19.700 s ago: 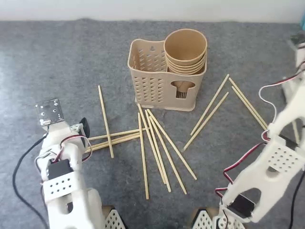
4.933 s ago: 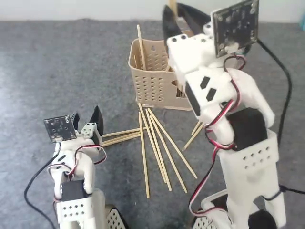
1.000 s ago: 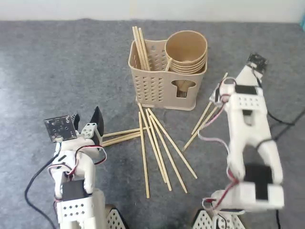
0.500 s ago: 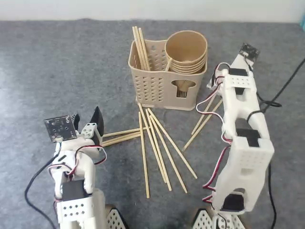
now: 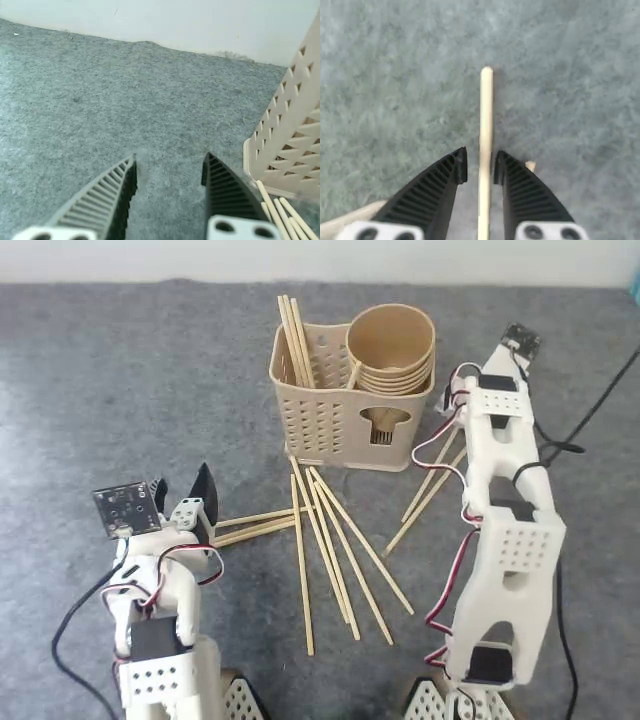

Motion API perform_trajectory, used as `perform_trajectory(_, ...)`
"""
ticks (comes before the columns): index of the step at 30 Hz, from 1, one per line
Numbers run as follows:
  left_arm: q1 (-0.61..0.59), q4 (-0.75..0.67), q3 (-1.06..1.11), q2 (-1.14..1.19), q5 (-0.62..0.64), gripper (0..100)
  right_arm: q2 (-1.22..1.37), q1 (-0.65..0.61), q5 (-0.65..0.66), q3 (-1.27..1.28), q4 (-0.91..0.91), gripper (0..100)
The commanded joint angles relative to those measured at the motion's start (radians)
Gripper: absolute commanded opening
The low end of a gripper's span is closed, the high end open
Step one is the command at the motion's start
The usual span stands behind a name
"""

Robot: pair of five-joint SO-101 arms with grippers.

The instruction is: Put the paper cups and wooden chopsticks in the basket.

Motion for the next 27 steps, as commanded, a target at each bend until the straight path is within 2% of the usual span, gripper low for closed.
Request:
perform_trajectory(1, -0.002, 0.005, -0.010, -0.020, -0.009, 20, 0.045, 0.025, -0.002, -0.137, 0.054, 5.4)
perform_trajectory(3, -0.003, 0.005, -0.010, -0.020, -0.009, 20, 0.079, 0.025, -0.005, -0.186, 0.094, 0.2)
perform_trajectory(7, -0.005, 0.005, -0.010, -0.020, -0.009, 20, 0.107, 0.039, -0.006, -0.241, 0.170, 0.7)
perform_trajectory(12, -0.005, 0.005, -0.010, -0.020, -0.009, 20, 0.105, 0.068, -0.002, -0.379, 0.377, 0.7)
perform_trajectory(23, -0.002, 0.005, -0.010, -0.020, -0.009, 20, 0.107, 0.170, 0.002, -1.085, 0.837, 0.7)
perform_trajectory(27, -0.002, 0.005, -0.010, -0.020, -0.009, 20, 0.101, 0.208, 0.002, -1.266, 0.839, 0.7)
